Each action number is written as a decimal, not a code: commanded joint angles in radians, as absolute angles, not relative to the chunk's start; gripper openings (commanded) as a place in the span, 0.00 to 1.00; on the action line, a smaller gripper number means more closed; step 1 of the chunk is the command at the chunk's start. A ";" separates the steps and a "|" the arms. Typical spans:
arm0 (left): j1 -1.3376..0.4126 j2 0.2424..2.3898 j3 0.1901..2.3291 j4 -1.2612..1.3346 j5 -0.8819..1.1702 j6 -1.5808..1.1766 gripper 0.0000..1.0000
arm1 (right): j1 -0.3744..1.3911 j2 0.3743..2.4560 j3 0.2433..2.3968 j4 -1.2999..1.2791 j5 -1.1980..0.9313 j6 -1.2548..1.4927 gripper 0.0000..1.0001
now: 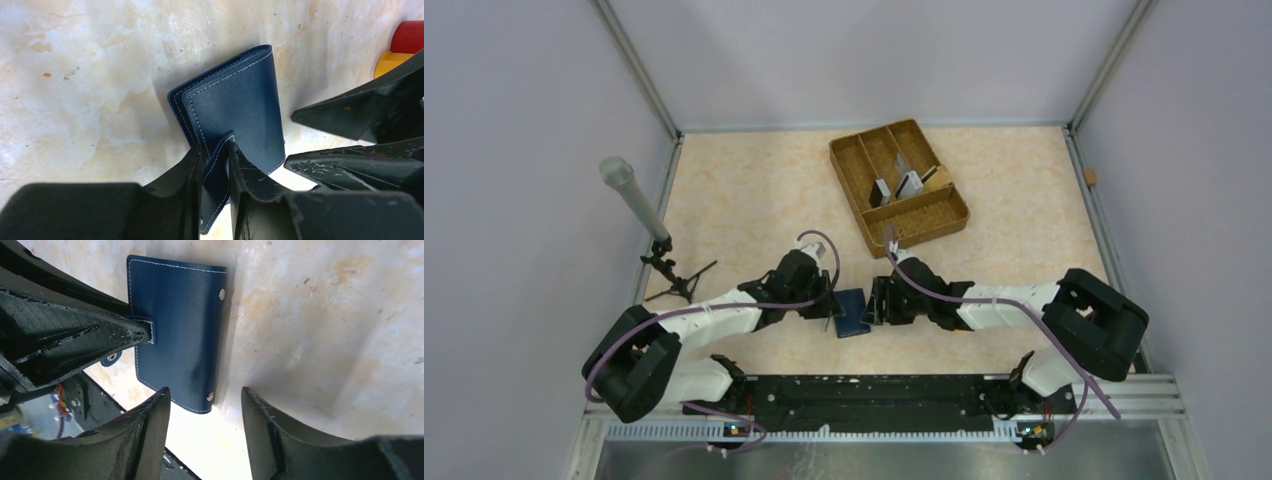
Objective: Put the credit cards into the card holder
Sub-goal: Close the card holder at the center of the board.
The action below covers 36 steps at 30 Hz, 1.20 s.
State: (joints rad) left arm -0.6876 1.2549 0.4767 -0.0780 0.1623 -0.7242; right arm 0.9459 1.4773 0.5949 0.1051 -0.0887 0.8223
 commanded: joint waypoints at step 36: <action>-0.692 1.126 0.148 0.067 0.064 -1.009 0.08 | 0.946 1.665 0.375 0.769 -0.146 1.117 0.42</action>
State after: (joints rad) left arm -0.6891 1.1194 0.2218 0.2203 0.1322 -1.0061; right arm 0.9394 1.6245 0.3855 0.7193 -0.1516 1.1458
